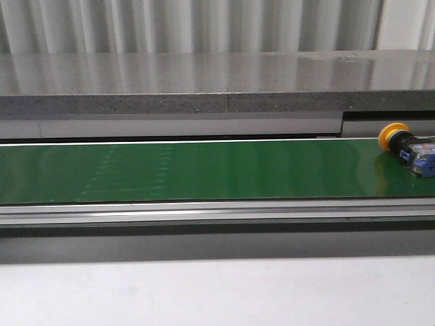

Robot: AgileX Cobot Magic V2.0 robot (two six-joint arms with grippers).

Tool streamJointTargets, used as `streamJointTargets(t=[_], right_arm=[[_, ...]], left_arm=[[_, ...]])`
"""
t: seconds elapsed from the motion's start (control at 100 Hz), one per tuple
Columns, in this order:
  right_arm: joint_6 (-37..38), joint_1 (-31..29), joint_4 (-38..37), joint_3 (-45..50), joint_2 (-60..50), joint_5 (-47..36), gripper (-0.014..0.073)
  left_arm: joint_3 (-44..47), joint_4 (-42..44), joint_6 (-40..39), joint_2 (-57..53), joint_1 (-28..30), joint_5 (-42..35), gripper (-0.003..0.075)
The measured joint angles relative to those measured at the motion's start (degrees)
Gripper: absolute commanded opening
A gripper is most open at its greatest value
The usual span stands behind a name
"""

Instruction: Move button from right to left

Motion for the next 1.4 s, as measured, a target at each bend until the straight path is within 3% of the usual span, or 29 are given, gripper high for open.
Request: streamJointTargets(t=[0.56, 1.16, 1.4], right_arm=[[-0.12, 0.00, 2.36, 18.66, -26.29, -3.98, -0.0066], [-0.16, 0.00, 2.61, 19.63, -27.89, -4.69, -0.0066], [-0.25, 0.00, 2.61, 19.63, -27.89, -4.73, -0.0066]], left_arm=[[0.00, 0.20, 0.00, 0.00, 0.00, 0.00, -0.0020], [-0.33, 0.20, 0.00, 0.00, 0.00, -4.95, -0.0020], [-7.52, 0.20, 0.00, 2.53, 0.00, 1.19, -0.0020]])
